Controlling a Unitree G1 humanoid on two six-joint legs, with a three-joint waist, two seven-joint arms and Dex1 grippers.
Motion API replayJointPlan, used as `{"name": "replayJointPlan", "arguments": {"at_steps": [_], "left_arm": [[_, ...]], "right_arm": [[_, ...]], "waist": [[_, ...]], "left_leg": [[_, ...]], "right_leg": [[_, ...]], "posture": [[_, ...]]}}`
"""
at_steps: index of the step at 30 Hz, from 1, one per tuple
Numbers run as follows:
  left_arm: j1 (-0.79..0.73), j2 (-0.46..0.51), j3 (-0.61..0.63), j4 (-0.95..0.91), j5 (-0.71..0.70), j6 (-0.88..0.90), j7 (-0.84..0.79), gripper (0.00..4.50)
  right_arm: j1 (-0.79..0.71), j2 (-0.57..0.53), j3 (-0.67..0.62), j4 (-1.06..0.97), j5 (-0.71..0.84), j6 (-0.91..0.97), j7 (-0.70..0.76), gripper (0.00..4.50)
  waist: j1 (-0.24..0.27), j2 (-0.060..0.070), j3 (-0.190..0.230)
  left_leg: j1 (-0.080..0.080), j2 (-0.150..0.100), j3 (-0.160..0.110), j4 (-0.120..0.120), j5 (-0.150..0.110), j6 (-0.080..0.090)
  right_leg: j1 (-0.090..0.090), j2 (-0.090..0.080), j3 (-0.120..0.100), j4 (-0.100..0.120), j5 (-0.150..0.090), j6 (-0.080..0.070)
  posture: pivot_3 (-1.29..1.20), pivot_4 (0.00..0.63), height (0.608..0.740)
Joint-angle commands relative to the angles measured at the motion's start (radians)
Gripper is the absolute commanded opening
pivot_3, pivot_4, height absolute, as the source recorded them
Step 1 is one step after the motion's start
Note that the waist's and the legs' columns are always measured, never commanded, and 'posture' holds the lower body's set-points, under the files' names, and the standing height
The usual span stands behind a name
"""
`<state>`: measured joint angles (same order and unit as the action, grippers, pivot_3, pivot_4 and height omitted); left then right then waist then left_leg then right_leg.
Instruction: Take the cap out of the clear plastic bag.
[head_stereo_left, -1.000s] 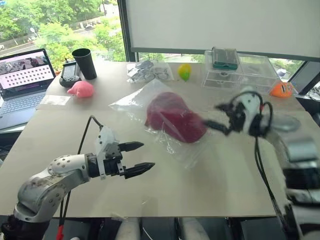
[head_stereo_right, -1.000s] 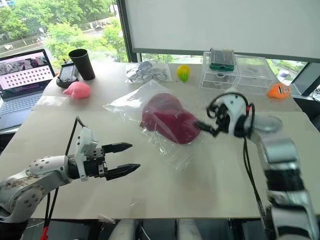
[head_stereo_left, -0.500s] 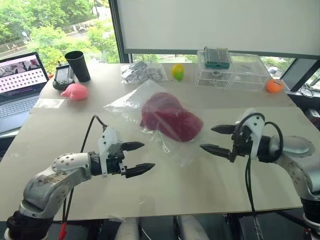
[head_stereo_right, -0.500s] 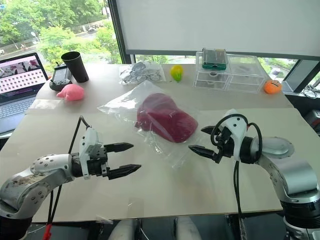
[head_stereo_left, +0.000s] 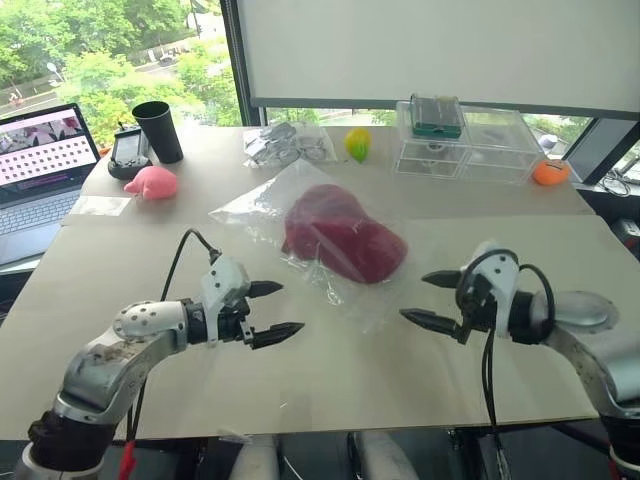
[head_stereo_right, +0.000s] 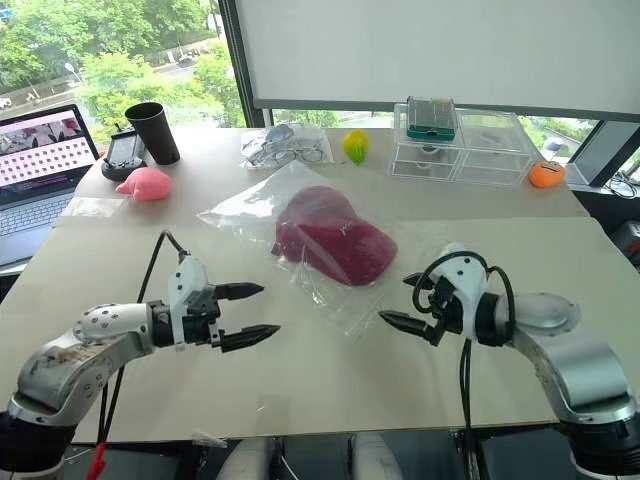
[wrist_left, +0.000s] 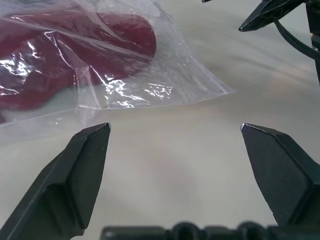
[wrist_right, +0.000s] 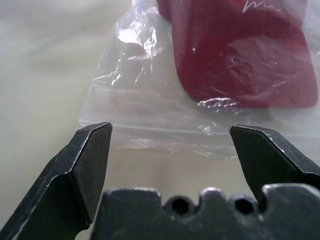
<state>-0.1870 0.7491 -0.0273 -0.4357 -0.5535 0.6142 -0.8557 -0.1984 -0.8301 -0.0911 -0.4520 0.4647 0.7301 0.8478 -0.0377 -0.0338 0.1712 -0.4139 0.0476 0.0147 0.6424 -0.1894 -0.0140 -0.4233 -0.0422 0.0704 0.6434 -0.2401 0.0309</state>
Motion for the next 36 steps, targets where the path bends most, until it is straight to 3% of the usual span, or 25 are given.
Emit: {"name": "replayJointPlan", "arguments": {"at_steps": [1,8,13,24,32,36], "left_arm": [[-0.094,0.058,-0.019,0.125,0.074,-0.039,-0.063,4.5],[-0.311,-0.013,-0.116,0.422,0.314,-0.27,-0.02,4.5],[-0.366,-0.058,-0.208,0.504,0.478,-0.509,-0.028,4.5],[-0.348,-0.12,-0.215,0.44,0.489,-0.589,-0.069,4.5],[-0.341,-0.144,-0.195,0.396,0.478,-0.544,-0.067,4.5],[-0.338,-0.144,-0.17,0.362,0.456,-0.505,-0.064,4.5]], "right_arm": [[-0.015,-0.014,-0.024,-0.014,-0.014,-0.02,-0.019,4.46],[-0.009,-0.016,-0.026,-0.018,-0.012,-0.01,-0.03,4.46],[0.0,-0.017,-0.033,-0.03,-0.01,-0.008,-0.038,4.46],[0.0,-0.002,-0.033,-0.003,-0.061,-0.037,-0.109,4.46],[-0.097,-0.057,0.101,0.162,-0.313,-0.244,-0.139,4.46],[-0.184,-0.146,0.26,0.287,-0.569,-0.475,-0.134,4.46]], "waist": [[0.0,0.0,0.0],[0.006,0.0,0.0],[0.016,0.0,0.0],[0.021,0.0,0.0],[0.018,0.0,0.0],[0.017,0.0,0.0]], "left_leg": [[0.0,0.0,0.0,0.0,0.0,0.0],[-0.001,0.0,0.0,0.0,0.0,0.0],[-0.002,-0.001,0.0,0.0,0.0,0.0],[-0.002,0.0,0.0,0.001,0.0,0.0],[-0.001,-0.001,0.0,0.003,0.0,0.0],[-0.001,-0.001,0.0,0.002,0.0,0.0]], "right_leg": [[0.0,0.0,0.0,0.0,0.0,0.0],[0.0,0.0,0.0,-0.001,0.0,0.0],[-0.001,0.0,0.0,-0.002,0.001,-0.001],[0.0,0.0,0.0,0.0,0.001,0.001],[0.0,0.0,0.0,0.001,0.001,0.002],[-0.001,0.0,0.0,0.001,0.001,0.002]], "posture": [[0.0,0.15,0.74],[0.0,0.15,0.74],[0.0,0.15,0.74],[0.0,0.15,0.74],[0.0,0.15,0.74],[0.0,0.15,0.74]]}}
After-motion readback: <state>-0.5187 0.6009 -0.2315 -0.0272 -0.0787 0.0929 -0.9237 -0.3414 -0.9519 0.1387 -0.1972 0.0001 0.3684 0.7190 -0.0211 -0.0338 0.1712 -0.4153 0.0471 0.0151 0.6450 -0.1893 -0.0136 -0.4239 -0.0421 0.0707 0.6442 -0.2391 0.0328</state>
